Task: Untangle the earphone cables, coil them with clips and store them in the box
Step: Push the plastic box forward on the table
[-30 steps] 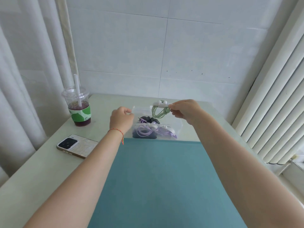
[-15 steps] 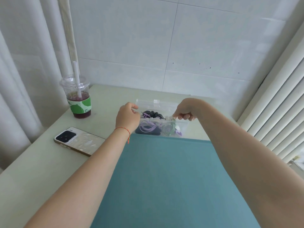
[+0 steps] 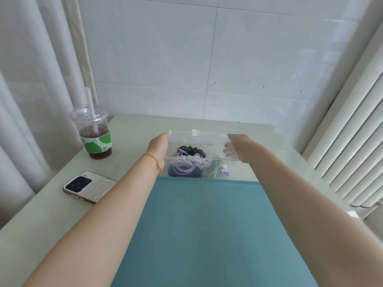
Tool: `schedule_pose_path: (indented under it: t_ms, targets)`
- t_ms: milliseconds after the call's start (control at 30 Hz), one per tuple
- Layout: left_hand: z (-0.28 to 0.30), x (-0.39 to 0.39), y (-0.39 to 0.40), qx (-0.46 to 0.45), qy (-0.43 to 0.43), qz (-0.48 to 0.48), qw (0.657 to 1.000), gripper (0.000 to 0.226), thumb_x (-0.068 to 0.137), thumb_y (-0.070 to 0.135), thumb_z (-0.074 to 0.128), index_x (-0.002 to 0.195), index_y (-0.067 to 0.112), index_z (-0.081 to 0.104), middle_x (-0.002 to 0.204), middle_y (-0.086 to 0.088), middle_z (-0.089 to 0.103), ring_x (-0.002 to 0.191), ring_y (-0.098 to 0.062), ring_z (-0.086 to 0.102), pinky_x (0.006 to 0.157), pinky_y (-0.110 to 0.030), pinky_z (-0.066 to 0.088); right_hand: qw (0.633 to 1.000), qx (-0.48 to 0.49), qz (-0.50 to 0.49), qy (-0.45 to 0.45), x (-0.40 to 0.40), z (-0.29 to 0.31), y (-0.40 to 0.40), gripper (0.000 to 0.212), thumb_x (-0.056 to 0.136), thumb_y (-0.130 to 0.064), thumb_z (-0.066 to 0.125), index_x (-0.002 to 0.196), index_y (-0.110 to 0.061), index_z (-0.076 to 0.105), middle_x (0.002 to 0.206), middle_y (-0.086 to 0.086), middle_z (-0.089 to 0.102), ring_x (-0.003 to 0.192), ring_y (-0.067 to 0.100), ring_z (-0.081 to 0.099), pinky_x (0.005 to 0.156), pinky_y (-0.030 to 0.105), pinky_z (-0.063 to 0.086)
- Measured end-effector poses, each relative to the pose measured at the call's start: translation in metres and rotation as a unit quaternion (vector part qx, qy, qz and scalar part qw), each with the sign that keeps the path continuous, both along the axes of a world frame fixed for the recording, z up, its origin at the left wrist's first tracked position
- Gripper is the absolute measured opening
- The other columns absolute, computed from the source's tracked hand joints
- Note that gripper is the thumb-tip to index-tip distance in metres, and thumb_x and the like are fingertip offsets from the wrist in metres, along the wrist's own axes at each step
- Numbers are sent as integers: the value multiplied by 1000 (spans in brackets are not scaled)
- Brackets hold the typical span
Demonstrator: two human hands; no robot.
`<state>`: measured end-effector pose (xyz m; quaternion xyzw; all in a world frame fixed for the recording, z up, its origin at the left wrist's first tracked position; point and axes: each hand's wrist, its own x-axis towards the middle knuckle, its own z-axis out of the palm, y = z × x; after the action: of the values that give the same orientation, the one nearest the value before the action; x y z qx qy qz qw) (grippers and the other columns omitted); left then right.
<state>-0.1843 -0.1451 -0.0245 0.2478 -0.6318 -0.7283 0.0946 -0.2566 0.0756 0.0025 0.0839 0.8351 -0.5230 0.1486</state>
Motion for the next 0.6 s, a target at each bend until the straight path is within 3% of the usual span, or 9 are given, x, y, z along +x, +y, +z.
schedule_pose_path:
  t_ms: [67, 167, 233, 333, 467, 533, 600]
  targets:
    - [-6, -6, -3, 30, -2, -16, 999, 17, 92, 20, 54, 77, 12, 58, 83, -5, 57, 76, -23, 49, 79, -34, 48, 997, -76, 0, -22, -3, -6, -1, 35, 101, -30, 37, 106, -2, 58, 105, 13, 65, 85, 25, 60, 72, 32, 48]
    - [-17, -14, -7, 56, 10, -47, 997, 26, 102, 25, 41, 90, 16, 63, 105, -1, 61, 82, -17, 56, 84, -38, 48, 988, -150, -3, -24, -9, -18, -2, 38, 104, -29, 34, 127, -5, 52, 116, 7, 67, 103, 24, 63, 101, 48, 42]
    - [-17, -17, -10, 41, 45, -53, 997, 24, 103, 20, 39, 108, 24, 62, 117, 4, 59, 92, -18, 57, 86, -35, 45, 981, -192, -7, 3, -10, -21, -1, 34, 104, -23, 34, 130, -19, 54, 122, 0, 64, 111, 21, 62, 105, 48, 39]
    - [-10, -19, -15, 25, 98, -57, 993, 34, 99, 8, 42, 121, 28, 58, 117, 8, 61, 93, -17, 57, 85, -32, 40, 964, -265, -28, 26, -9, -20, 3, 43, 98, -11, 33, 111, -35, 66, 121, -5, 62, 107, 17, 61, 92, 39, 43]
    - [-1, -10, -19, 74, 95, -29, 992, 26, 81, 23, 56, 102, 25, 71, 103, 13, 68, 100, -14, 60, 85, -36, 37, 929, -363, -53, 36, -6, -8, 14, 36, 85, -16, 36, 91, -16, 71, 115, -1, 68, 105, 21, 58, 98, 45, 43]
    - [5, -2, -17, 38, 113, -26, 993, 29, 85, 26, 47, 93, 26, 74, 107, 15, 72, 107, -9, 58, 93, -37, 35, 946, -314, -25, 72, -1, 3, 20, 37, 82, -23, 36, 77, -13, 71, 103, -1, 73, 106, 21, 58, 94, 43, 40]
    - [12, 8, -10, -77, 137, -20, 987, 27, 83, 28, 49, 82, 25, 75, 106, 12, 72, 104, -3, 59, 94, -29, 38, 977, -170, 16, 128, 11, 14, 21, 38, 82, -27, 40, 62, -18, 71, 103, 1, 73, 105, 18, 59, 94, 39, 39]
